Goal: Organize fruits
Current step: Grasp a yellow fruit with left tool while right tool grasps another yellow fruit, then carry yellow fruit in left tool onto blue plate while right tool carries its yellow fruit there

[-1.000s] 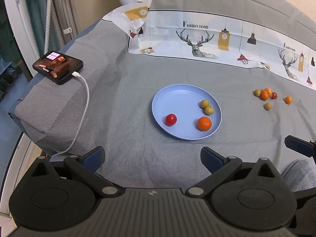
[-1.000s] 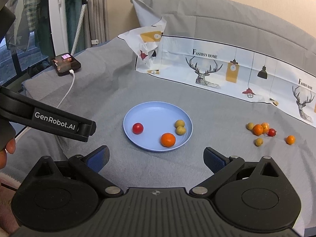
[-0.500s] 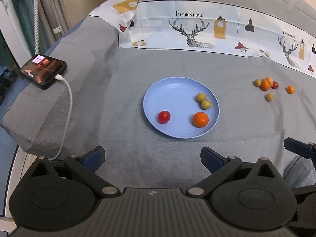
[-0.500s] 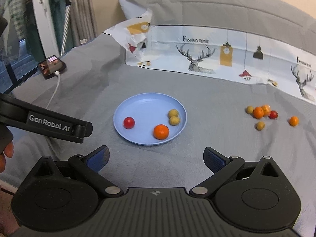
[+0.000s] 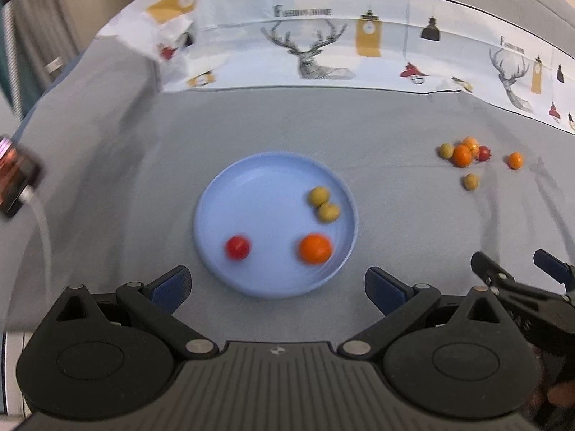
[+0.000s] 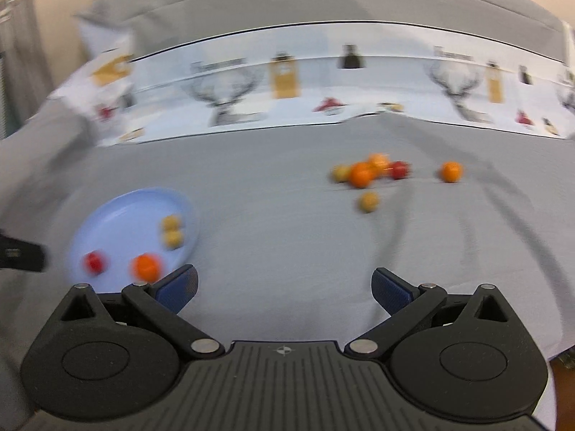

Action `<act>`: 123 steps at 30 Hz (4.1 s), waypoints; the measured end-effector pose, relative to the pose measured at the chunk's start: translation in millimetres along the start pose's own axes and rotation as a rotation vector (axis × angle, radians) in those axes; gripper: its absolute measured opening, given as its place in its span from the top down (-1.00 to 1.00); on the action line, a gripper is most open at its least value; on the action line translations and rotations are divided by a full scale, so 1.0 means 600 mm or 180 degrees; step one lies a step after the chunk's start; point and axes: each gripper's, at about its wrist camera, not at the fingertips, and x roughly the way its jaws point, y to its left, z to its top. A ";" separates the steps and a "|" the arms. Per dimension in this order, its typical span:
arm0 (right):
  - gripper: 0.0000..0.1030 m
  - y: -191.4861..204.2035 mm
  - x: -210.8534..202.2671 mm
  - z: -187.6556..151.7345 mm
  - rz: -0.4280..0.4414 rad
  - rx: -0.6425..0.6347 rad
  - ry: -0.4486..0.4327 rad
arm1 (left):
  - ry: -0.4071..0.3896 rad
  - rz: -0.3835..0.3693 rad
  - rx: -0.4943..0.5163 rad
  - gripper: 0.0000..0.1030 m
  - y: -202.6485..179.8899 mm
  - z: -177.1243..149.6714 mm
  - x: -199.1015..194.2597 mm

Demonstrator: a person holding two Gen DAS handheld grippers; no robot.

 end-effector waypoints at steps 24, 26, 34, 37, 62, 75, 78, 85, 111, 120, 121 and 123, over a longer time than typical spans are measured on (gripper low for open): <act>-0.49 -0.185 0.331 0.056 -0.0306 -0.0162 -0.0124 | 0.0469 -0.1054 0.1539 -0.99 -0.390 0.270 0.450; -0.34 -0.183 0.331 0.055 -0.0309 -0.0194 -0.0138 | 0.0344 -0.1084 0.1704 -0.99 -0.402 0.268 0.447; 0.48 -0.176 0.320 0.050 -0.0136 -0.0291 -0.0132 | 0.0045 -0.1283 0.2095 0.45 -0.424 0.251 0.414; 0.48 -0.181 0.316 0.050 -0.0119 -0.0199 -0.0134 | -0.0008 -0.1279 0.2103 0.45 -0.420 0.237 0.394; 0.48 -0.006 -0.085 0.006 0.0867 0.0057 -0.0357 | -0.0023 -0.0516 0.0472 0.44 -0.060 -0.045 -0.072; 0.48 0.147 -0.221 -0.045 0.1135 -0.0782 -0.0405 | -0.0356 -0.0357 -0.0203 0.44 0.107 -0.168 -0.193; 0.48 0.163 -0.242 -0.050 0.1094 -0.0940 -0.0498 | -0.0434 -0.0404 -0.0238 0.44 0.114 -0.172 -0.206; 0.48 0.177 -0.259 -0.052 0.1039 -0.1055 -0.0569 | -0.0539 -0.0476 -0.0279 0.44 0.120 -0.181 -0.222; 0.48 0.184 -0.240 -0.055 0.1026 -0.1084 -0.0413 | -0.0356 -0.0487 -0.0386 0.44 0.130 -0.179 -0.186; 0.48 0.183 -0.225 -0.054 0.1024 -0.1042 -0.0344 | -0.0285 -0.0463 -0.0389 0.44 0.129 -0.171 -0.169; 0.48 0.183 -0.222 -0.054 0.1020 -0.1039 -0.0337 | -0.0280 -0.0456 -0.0391 0.44 0.129 -0.169 -0.166; 0.48 0.184 -0.218 -0.053 0.1014 -0.1038 -0.0325 | -0.0263 -0.0441 -0.0395 0.44 0.129 -0.165 -0.159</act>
